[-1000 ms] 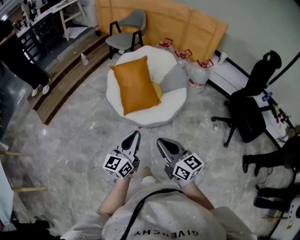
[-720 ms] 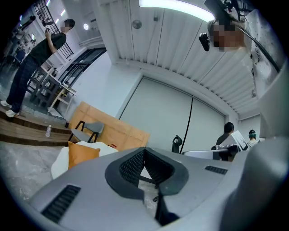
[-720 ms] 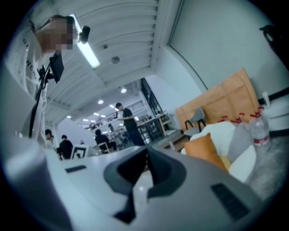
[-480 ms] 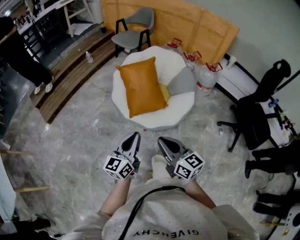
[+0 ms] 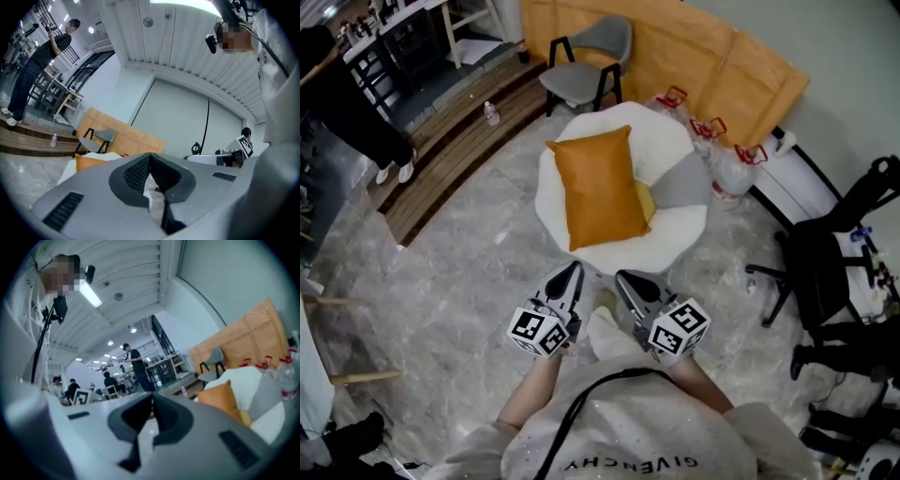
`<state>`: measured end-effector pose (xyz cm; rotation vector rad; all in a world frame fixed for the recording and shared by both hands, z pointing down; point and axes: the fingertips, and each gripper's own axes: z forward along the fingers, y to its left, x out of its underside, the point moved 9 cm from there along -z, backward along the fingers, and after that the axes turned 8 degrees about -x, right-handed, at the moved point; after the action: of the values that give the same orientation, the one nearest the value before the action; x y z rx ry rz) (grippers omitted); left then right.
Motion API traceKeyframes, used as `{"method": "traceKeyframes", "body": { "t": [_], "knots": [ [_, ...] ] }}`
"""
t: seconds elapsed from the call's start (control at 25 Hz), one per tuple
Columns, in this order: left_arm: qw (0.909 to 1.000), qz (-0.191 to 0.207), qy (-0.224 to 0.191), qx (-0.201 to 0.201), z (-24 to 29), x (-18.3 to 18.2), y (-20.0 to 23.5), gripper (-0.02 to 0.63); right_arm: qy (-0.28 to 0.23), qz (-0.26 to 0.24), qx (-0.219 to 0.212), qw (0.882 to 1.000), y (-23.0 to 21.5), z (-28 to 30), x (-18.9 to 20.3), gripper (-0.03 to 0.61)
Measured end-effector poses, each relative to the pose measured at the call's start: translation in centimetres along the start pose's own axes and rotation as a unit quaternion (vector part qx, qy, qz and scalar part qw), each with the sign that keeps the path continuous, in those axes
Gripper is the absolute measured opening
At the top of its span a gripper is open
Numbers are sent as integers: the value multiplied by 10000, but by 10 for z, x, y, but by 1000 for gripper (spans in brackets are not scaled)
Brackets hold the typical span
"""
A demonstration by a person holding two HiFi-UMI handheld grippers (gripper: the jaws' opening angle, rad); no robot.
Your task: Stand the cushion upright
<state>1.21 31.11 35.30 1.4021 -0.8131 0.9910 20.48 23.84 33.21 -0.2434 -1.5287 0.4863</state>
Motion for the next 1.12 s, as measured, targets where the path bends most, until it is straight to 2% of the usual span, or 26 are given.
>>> {"method": "traceKeyframes", "body": {
  "t": [0.52,0.8,1.12],
  "knots": [
    [9998,-120,69,-144,108,-18,72,25,243,130,-67,9996,-101,82,-35,17],
    [9995,-201,132,-184,154,-5,100,25,294,137,-17,9995,-152,110,-43,17],
    [9988,-224,313,-287,183,1,116,25,236,321,41,9992,-178,125,-47,17]
  ]
}}
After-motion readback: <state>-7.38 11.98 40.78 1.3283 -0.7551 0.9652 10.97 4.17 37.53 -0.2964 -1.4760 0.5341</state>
